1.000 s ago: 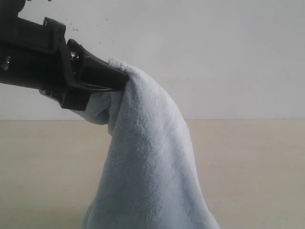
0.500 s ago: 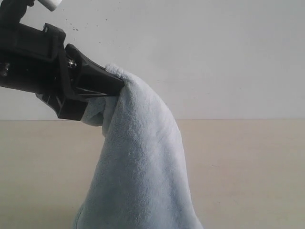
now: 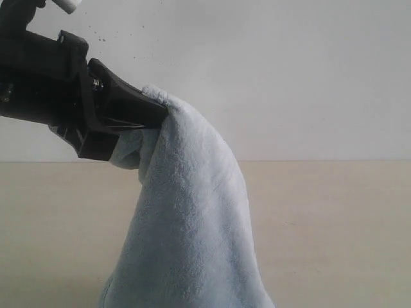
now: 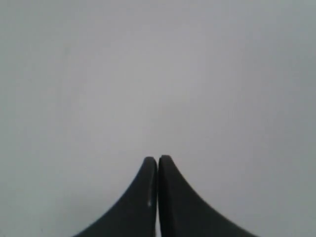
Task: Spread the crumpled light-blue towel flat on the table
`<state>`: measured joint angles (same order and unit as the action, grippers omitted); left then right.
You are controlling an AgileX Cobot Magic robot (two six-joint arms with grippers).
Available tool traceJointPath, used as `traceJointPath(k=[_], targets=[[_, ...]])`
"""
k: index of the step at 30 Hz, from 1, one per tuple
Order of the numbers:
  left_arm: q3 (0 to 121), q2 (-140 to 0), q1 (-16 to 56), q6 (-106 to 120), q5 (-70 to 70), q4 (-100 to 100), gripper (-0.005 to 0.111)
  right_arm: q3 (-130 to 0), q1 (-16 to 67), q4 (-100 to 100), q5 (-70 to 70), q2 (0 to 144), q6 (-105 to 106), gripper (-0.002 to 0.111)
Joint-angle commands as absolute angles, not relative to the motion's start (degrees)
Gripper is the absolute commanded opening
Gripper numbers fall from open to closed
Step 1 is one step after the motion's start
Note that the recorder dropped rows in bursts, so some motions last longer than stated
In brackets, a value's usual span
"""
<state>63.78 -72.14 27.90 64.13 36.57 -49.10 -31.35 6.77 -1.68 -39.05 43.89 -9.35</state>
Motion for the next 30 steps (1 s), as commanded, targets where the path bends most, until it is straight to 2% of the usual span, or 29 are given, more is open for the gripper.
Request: traceJointPath(k=[1, 3, 4, 7, 10, 11, 13, 17, 20, 22, 27, 30], targets=[[63.9, -71.7, 27.9, 63.8, 36.0, -49.7, 0.004, -32.4, 6.9, 5.2, -37.4, 61.8, -3.7, 0.000], [63.6, -71.8, 27.9, 63.8, 35.9, -48.9, 0.004, -32.4, 6.9, 13.0, -37.1, 71.6, 8.9, 0.000], [63.6, -71.8, 27.9, 63.8, 35.9, -48.2, 0.004, -32.4, 6.9, 21.0, -38.4, 76.8, 22.4, 0.000], [63.6, -71.8, 27.9, 63.8, 35.9, -48.2, 0.004, -32.4, 6.9, 41.3, -38.2, 81.3, 40.4, 0.000], [63.6, -71.8, 27.9, 63.8, 35.8, -48.2, 0.004, -32.4, 6.9, 66.0, -34.2, 81.2, 88.0, 0.000], [63.6, -71.8, 27.9, 63.8, 35.8, -48.2, 0.004, -32.8, 6.9, 74.3, -33.7, 81.2, 94.1, 0.000], [63.6, -71.8, 27.9, 63.8, 35.8, -48.2, 0.004, -34.8, 6.9, 85.1, -24.5, 80.6, 96.8, 0.000], [63.6, -71.8, 27.9, 63.8, 35.4, -48.2, 0.004, -34.3, 7.1, 99.9, 3.1, 78.3, 111.2, 0.000], [63.6, -71.8, 27.9, 63.8, 35.7, -48.2, 0.004, -31.3, 9.0, 97.4, 15.7, 77.8, 103.2, 0.000], [63.6, -71.8, 27.9, 63.8, 35.7, -48.2, 0.004, -31.5, 9.9, 86.1, 20.7, 78.7, 91.6, 0.000], [63.6, -71.8, 27.9, 63.8, 35.7, -46.4, 0.004, -39.3, 9.9, 32.5, 35.8, 83.6, 39.1, 0.000], [63.6, -71.8, 27.9, 63.8, 35.7, -46.4, 0.004, -43.1, 9.9, 22.4, 43.0, 84.7, 26.0, 0.000]])
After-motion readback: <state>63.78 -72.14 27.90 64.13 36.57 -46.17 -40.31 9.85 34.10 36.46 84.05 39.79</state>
